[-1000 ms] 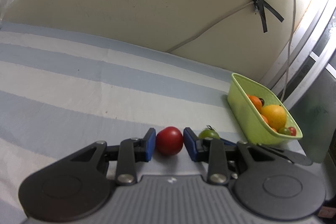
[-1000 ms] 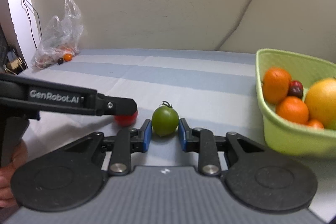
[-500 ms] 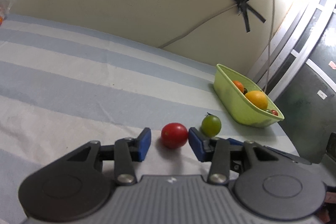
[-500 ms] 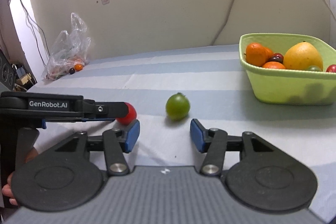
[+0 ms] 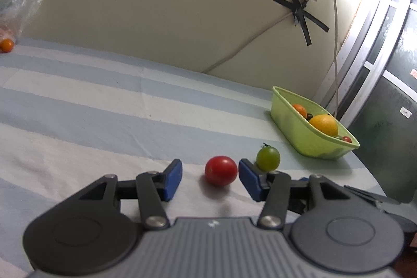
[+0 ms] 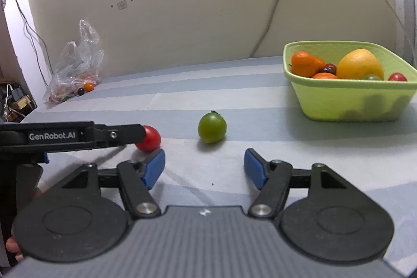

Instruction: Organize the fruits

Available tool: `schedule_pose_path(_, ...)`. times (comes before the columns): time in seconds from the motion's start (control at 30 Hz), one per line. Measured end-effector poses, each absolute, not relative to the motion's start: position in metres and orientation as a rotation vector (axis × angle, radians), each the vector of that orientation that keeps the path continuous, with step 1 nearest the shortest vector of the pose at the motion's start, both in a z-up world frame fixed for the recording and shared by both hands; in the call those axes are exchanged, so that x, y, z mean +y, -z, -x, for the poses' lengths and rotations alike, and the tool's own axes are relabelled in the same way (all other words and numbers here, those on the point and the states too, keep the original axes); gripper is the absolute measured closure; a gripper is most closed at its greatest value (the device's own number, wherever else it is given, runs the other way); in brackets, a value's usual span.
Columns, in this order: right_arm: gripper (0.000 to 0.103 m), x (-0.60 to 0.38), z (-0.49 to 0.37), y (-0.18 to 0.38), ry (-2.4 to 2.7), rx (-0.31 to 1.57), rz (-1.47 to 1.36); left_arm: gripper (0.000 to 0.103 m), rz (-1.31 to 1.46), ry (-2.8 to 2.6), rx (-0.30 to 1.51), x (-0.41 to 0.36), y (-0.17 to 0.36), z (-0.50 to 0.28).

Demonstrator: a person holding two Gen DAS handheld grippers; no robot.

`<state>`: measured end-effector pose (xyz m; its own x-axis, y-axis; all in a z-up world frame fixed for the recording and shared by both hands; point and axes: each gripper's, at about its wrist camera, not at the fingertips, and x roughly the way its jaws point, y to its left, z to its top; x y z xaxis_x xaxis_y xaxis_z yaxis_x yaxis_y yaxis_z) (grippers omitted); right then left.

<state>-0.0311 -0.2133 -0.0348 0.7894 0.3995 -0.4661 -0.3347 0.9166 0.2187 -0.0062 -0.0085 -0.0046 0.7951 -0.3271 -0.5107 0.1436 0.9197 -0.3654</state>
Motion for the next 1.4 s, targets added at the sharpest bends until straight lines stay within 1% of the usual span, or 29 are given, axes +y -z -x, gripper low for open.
schedule_pose_path(0.03, 0.033, -0.215, 0.032, 0.035, -0.393, 0.526, -0.132, 0.052, 0.310, 0.254, 0.593, -0.009, 0.004, 0.008)
schedule_pose_path(0.1, 0.028, -0.215, 0.033, 0.035, -0.381, 0.517, -0.144, 0.046, 0.282, 0.244, 0.574, -0.012, 0.002, 0.011)
schedule_pose_path(0.33, 0.028, -0.220, 0.031, 0.035, -0.374, 0.512, -0.160, 0.046, 0.187, 0.241, 0.531, -0.026, -0.003, 0.021)
schedule_pose_path(0.87, 0.028, -0.225, 0.028, 0.036, -0.392, 0.517, -0.175, 0.046, 0.195, 0.241, 0.537, -0.025, -0.002, 0.019)
schedule_pose_path(1.0, 0.028, -0.225, 0.029, 0.036, -0.390, 0.516, -0.177, 0.042, 0.194, 0.241, 0.529, -0.024, -0.003, 0.019)
schedule_pose_path(1.4, 0.028, -0.225, 0.033, 0.036, -0.370, 0.503, -0.190, 0.040, 0.196, 0.231, 0.501, -0.023, -0.005, 0.026)
